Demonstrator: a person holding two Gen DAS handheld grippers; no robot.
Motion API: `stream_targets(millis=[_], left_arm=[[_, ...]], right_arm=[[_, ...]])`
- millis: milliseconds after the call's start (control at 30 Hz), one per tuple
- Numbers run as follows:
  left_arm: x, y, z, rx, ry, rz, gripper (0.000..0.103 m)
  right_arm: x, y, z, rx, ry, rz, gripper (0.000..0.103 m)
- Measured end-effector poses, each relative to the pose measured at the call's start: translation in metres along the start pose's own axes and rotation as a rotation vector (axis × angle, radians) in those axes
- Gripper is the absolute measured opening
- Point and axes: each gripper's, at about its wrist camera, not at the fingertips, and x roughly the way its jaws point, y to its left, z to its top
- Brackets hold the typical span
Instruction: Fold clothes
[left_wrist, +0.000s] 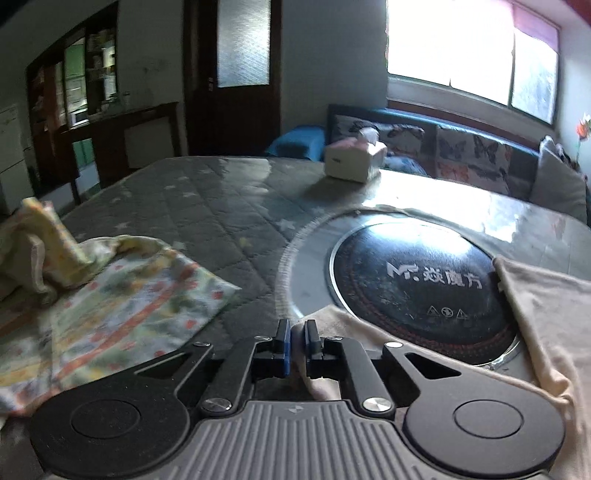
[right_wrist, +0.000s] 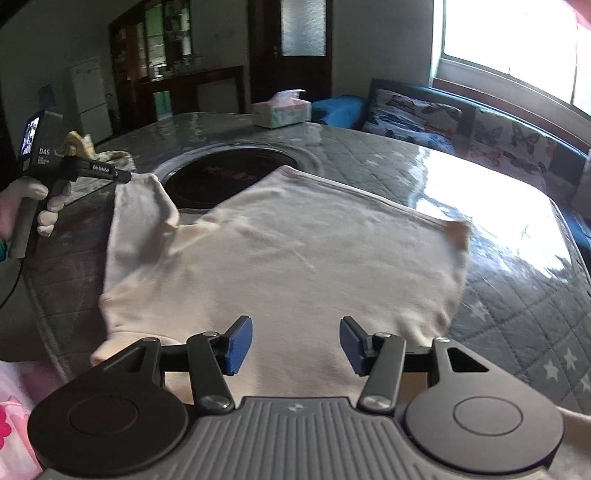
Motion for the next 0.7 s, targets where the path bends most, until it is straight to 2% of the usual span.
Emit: stream_targets(millis=[233, 367, 433, 533, 700], left_arm=[[-0.042, 0.017, -0.010, -0.035, -0.026, 0.063, 0.008], [-0.047, 0.025, -0.015, -0.044, -0.021, 0.092, 0.008], [-0.040, 0.027, -0.018, -0.042, 0.005, 0.106, 0.008], [-0.029, 0.027, -0.022, -0.038, 0.054, 0.104, 0.008], [-0.027, 0.028, -0.024, -0.026, 0.075, 0.110, 0.014]], right_arm=[[0.012, 0.035, 0.002, -0.087, 0.005, 0.132, 0.053], [0.018, 0.059, -0.010, -0.161, 0.049, 0.197, 0.053], [0.018, 0.066, -0.017, -0.188, 0.042, 0.199, 0.053], [0.012, 0.061, -0.015, -0.157, 0.031, 0.210, 0.053], [-0.004, 0.032, -0.010, -0.055, 0.001, 0.180, 0.053]])
